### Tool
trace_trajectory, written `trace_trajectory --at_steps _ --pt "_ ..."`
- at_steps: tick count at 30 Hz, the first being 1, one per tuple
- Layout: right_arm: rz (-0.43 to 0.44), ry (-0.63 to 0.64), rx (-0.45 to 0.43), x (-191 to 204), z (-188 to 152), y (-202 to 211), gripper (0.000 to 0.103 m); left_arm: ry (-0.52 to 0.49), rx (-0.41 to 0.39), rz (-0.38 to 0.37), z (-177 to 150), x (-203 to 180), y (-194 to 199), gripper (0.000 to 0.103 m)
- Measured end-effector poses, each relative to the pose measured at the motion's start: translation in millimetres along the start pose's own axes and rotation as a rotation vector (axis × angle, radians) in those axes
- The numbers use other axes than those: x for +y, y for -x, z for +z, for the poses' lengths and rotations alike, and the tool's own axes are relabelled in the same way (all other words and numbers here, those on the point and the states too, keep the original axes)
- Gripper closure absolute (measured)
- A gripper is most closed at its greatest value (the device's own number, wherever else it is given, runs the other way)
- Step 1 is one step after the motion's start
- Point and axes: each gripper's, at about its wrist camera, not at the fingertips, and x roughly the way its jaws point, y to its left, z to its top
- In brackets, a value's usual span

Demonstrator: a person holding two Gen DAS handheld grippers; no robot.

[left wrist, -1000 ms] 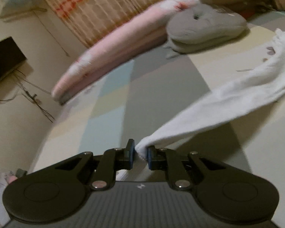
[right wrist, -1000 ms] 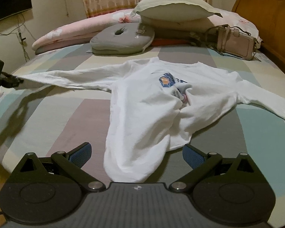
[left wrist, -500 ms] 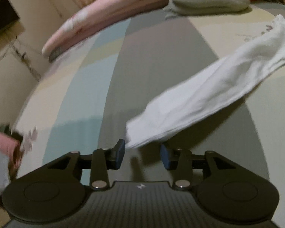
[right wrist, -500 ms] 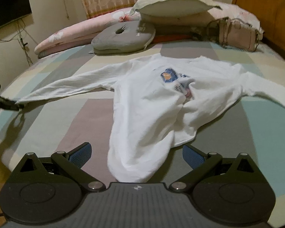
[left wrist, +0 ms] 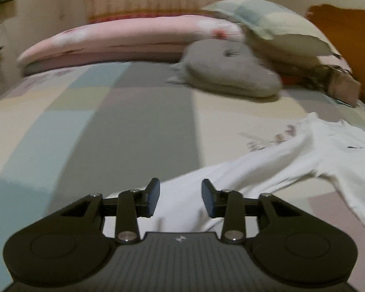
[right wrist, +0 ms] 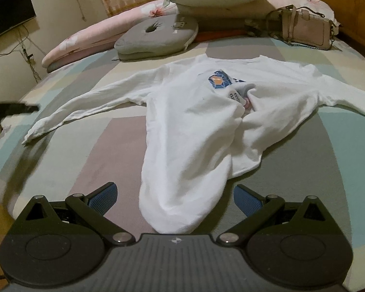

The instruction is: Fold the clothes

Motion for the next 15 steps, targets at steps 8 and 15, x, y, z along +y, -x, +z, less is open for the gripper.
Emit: trace_trajectory --at_steps 8,15 --pt "-0.04 -0.03 -0.007 -14.1 0.3 6.3 0.0 -0.167 -0.004 -0.101 27.2 -92.1 -74.9 0.078" --pt "-0.056 -0.008 0.01 -18.8 -1.3 -3.0 0.0 -0.199 0.082 -0.215 8.9 -126.6 -94.2 0.083"
